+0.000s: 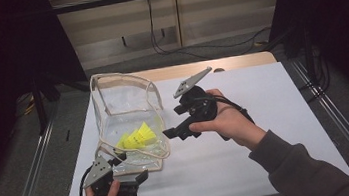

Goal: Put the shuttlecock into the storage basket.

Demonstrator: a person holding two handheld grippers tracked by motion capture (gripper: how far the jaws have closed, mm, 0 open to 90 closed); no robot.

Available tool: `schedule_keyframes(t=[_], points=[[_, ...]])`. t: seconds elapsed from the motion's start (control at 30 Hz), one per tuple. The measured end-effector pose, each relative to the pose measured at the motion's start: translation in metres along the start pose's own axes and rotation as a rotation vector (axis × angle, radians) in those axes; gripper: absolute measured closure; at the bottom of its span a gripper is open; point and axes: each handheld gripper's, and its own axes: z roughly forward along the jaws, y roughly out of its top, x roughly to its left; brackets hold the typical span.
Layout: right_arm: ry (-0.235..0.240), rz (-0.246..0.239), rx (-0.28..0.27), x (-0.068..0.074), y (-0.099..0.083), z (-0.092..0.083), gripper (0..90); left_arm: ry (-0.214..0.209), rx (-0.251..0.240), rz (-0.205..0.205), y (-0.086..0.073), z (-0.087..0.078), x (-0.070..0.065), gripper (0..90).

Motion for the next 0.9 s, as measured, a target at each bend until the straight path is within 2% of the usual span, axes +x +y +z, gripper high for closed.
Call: schedule_keyframes(t=[0.17, 0.37, 0.53, 0.67, 0.9], points=[[-0.012, -0.016, -0.012, -0.001, -0.005, -0.006, 16.3, -0.001, -0.001, -0.001, 0.000, 0.000, 0.000, 1.8], [-0.018, -0.009, -0.024, -0.008, -0.016, -0.013, 16.0, 0.003, 0.000, 0.003, 0.000, -0.001, 0.000, 1.9], [-0.022, 0.011, -0.030, -0.015, -0.025, -0.013, 15.7, 0.002, 0.000, 0.000, 0.000, 0.000, 0.000, 1.9], [-0.027, 0.009, -0.021, -0.017, -0.033, -0.010, 15.7, 0.003, -0.001, 0.001, 0.000, -0.001, 0.000, 1.8], [-0.036, 0.013, -0.035, -0.023, -0.045, -0.008, 16.0, 0.003, -0.001, 0.004, 0.000, -0.001, 0.000, 1.9]])
